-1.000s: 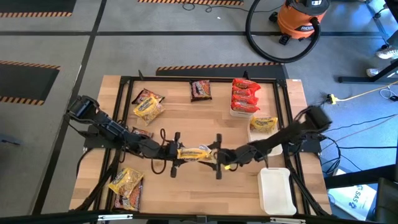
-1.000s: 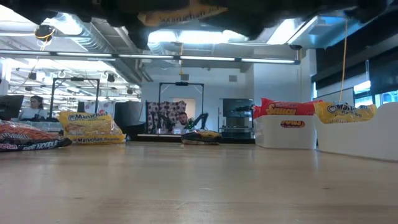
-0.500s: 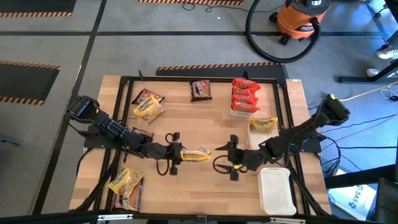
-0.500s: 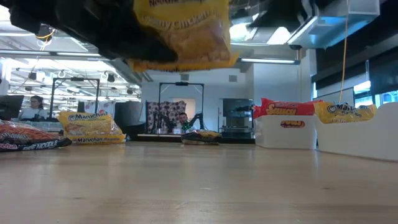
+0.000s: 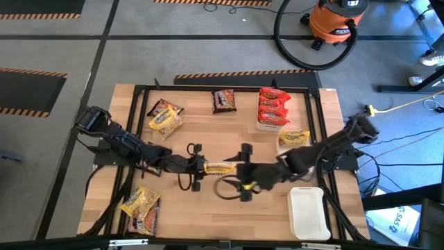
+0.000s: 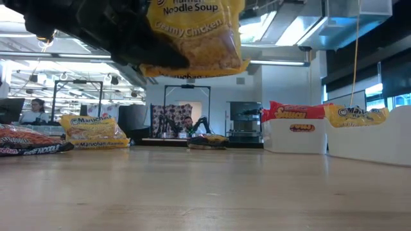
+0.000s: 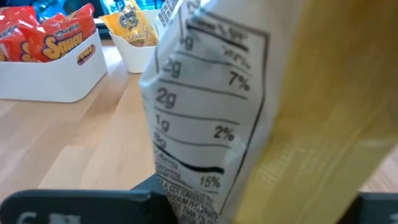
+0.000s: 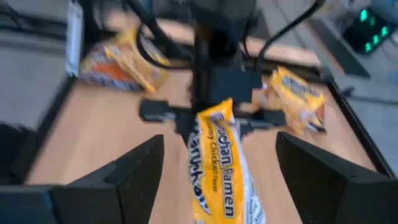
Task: Sort Maruchan noodles
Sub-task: Put the yellow noodle pack into the middle white bin
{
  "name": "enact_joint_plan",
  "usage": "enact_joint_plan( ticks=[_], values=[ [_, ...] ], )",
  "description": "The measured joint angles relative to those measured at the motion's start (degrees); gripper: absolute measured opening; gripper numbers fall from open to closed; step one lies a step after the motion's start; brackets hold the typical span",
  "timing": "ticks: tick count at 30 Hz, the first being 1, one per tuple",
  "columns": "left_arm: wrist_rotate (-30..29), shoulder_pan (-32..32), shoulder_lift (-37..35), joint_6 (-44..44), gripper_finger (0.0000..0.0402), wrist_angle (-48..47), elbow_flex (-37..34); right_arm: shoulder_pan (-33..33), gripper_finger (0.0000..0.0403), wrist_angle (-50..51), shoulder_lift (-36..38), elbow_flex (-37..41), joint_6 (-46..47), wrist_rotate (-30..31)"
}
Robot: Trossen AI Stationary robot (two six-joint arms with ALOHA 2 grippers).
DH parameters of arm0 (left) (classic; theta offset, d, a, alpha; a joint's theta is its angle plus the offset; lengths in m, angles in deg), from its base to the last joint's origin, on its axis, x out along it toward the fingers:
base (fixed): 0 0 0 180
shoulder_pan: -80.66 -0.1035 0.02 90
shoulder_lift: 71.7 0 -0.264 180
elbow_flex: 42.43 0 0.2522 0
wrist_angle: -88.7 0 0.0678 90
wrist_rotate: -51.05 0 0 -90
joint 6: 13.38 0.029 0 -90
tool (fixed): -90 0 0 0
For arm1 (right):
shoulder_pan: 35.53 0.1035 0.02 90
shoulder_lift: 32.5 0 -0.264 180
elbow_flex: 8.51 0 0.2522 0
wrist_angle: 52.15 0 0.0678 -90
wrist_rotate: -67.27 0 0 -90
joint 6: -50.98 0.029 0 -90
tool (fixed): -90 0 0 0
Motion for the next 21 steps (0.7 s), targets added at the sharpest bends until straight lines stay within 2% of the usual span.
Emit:
enact_joint_plan(
  ticks=[5,8,12,21],
  values=[
    [0.1,-0.2,0.0,-0.4,0.0112,0.0,0.0,-3.6,0.0286,16.2,-7.8,-13.2,4.1,-3.1],
    [0.3,-0.2,0.0,-0.2,0.0112,-0.1,0.0,-6.0,0.0286,21.0,-11.2,-18.3,6.5,-7.9],
    [-0.7,-0.2,0.0,-0.4,0.0112,-0.7,0.0,-8.2,0.0286,22.0,-14.1,-20.2,7.8,-14.1],
    [-1.7,-0.3,0.0,-1.8,0.0112,-2.0,0.0,-9.9,0.0286,26.2,-16.4,-18.7,8.4,-15.8]
  ],
)
